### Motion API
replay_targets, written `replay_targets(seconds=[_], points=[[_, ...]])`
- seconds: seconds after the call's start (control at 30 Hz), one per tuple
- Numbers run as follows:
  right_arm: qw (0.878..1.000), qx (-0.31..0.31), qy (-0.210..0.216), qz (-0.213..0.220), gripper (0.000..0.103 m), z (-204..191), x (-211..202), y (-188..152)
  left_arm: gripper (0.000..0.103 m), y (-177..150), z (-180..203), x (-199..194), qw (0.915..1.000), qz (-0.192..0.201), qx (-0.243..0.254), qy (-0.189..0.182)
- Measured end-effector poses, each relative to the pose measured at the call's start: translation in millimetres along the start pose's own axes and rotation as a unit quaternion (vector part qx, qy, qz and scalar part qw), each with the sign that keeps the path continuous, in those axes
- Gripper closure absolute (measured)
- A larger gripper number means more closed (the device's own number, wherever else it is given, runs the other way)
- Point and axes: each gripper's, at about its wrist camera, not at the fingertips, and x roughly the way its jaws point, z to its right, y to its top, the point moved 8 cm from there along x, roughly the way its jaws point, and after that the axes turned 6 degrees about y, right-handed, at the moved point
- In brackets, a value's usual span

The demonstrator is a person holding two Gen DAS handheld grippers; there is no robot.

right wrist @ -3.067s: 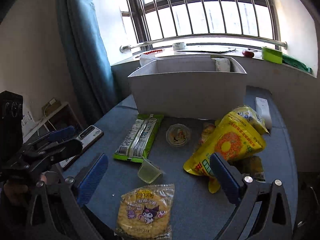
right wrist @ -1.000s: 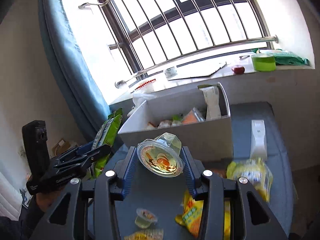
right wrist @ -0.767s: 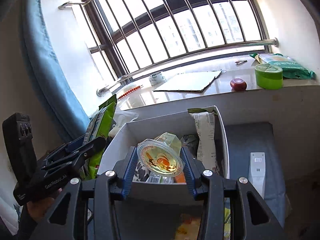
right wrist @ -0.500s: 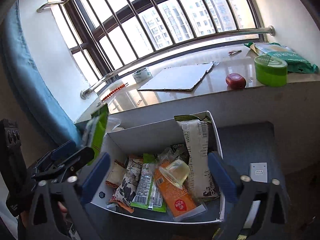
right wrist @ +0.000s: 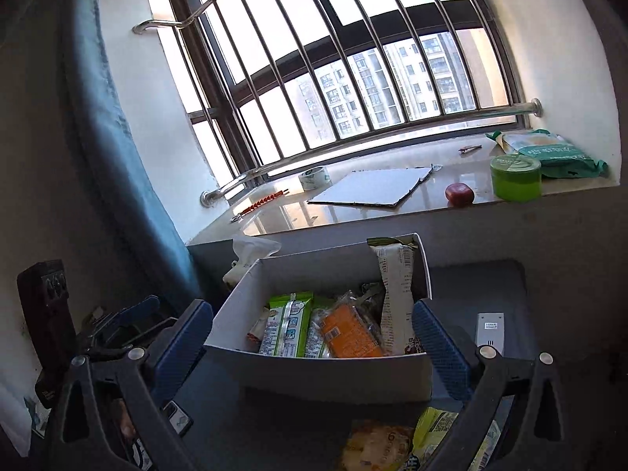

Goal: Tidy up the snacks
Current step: 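Grasp the green packet with the left gripper while the right grasps a jelly cup, both into box, then grasp the yellow noodle bag with the right gripper while the left grasps the clear jelly cup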

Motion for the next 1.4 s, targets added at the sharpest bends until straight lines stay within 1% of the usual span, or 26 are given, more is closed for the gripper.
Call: replay_targets(seconds=[0.1, 0.23, 0.3, 0.37, 0.43, 0.47, 0.53, 0.6, 0.67, 0.8, 0.83, 0.9, 0.97, 1.03, 1.13, 1.17, 1.23, 1.33, 1.37, 1.4], points=[[1.000, -0.019, 0.006, 0.006, 0.000, -13.8, -31.3, -22.0, 0.000, -18.5, 13.0, -32.6, 0.9998, 0.013, 0.003, -0.017], [0.999, -0.038, -0.004, 0.014, 0.000, -25.7, -71.1, -61.7, 0.000, -50.5, 28.0, -68.6, 0.9989, 0.019, -0.012, -0.041], [0.999, -0.039, -0.027, 0.015, 0.000, -25.0, -88.1, -82.2, 0.000, -68.9, 34.5, -81.5, 0.9985, 0.017, -0.017, -0.049], [0.999, -0.034, -0.037, 0.018, 0.000, -22.0, -104.1, -103.7, 0.000, -86.3, 40.5, -91.1, 0.9987, 0.017, -0.008, -0.047], [0.997, -0.025, -0.064, 0.017, 0.000, -15.0, -115.6, -125.7, 0.000, -102.8, 44.1, -98.2, 0.9988, 0.013, -0.014, -0.045], [0.997, -0.021, -0.076, 0.015, 0.000, -10.6, -119.6, -135.7, 0.000, -111.8, 46.7, -101.2, 0.9985, 0.010, -0.019, -0.051], [0.996, -0.016, -0.092, 0.000, 0.000, -1.1, -121.0, -154.5, 0.000, -126.8, 48.1, -103.3, 0.9980, 0.003, -0.034, -0.053], [0.993, -0.016, -0.113, -0.027, 0.000, 10.9, -115.9, -169.0, 0.000, -140.1, 51.1, -99.2, 0.9974, -0.017, -0.040, -0.058], [0.992, -0.016, -0.119, -0.043, 0.000, 19.5, -109.3, -177.1, 0.000, -148.9, 51.5, -95.0, 0.9976, -0.027, -0.037, -0.051], [0.988, -0.005, -0.142, -0.065, 0.000, 39.6, -97.3, -188.8, 0.000, -154.6, 52.1, -87.9, 0.9968, -0.042, -0.040, -0.055], [0.987, -0.004, -0.141, -0.074, 0.000, 42.6, -92.3, -190.9, 0.000, -155.8, 52.6, -86.5, 0.9965, -0.046, -0.038, -0.058], [0.988, -0.016, -0.124, -0.092, 0.000, 41.7, -79.7, -193.1, 0.000, -157.5, 52.2, -85.3, 0.9963, -0.049, -0.039, -0.060], [0.985, -0.055, -0.120, -0.111, 0.000, 36.5, -65.8, -193.4, 0.000, -160.0, 53.4, -83.3, 0.9959, -0.057, -0.036, -0.061], [0.977, -0.108, -0.123, -0.133, 0.000, 31.5, -50.6, -193.9, 0.000, -161.7, 53.1, -81.6, 0.9957, -0.061, -0.035, -0.060], [0.956, -0.191, -0.140, -0.171, 0.000, 27.6, -27.1, -196.9, 0.000, -164.9, 52.6, -78.5, 0.9952, -0.070, -0.036, -0.059], [0.949, -0.214, -0.139, -0.183, 0.000, 26.0, -19.9, -198.6, 0.000, -166.0, 52.7, -77.0, 0.9949, -0.073, -0.036, -0.059], [0.936, -0.255, -0.134, -0.201, 0.000, 24.7, -7.6, -203.6, 0.000, -168.7, 52.6, -73.8, 0.9941, -0.081, -0.038, -0.061], [0.914, -0.294, -0.148, -0.238, 0.000, 32.6, 8.0, -213.6, 0.000, -172.2, 51.7, -70.2, 0.9935, -0.089, -0.039, -0.060], [0.911, -0.296, -0.144, -0.248, 0.004, 34.0, 10.4, -216.3, 0.000, -173.7, 50.8, -68.8, 0.9933, -0.092, -0.039, -0.058], [0.917, -0.289, -0.126, -0.245, 0.009, 32.6, 10.1, -215.9, 0.000, -175.0, 50.4, -67.1, 0.9929, -0.095, -0.041, -0.059]])
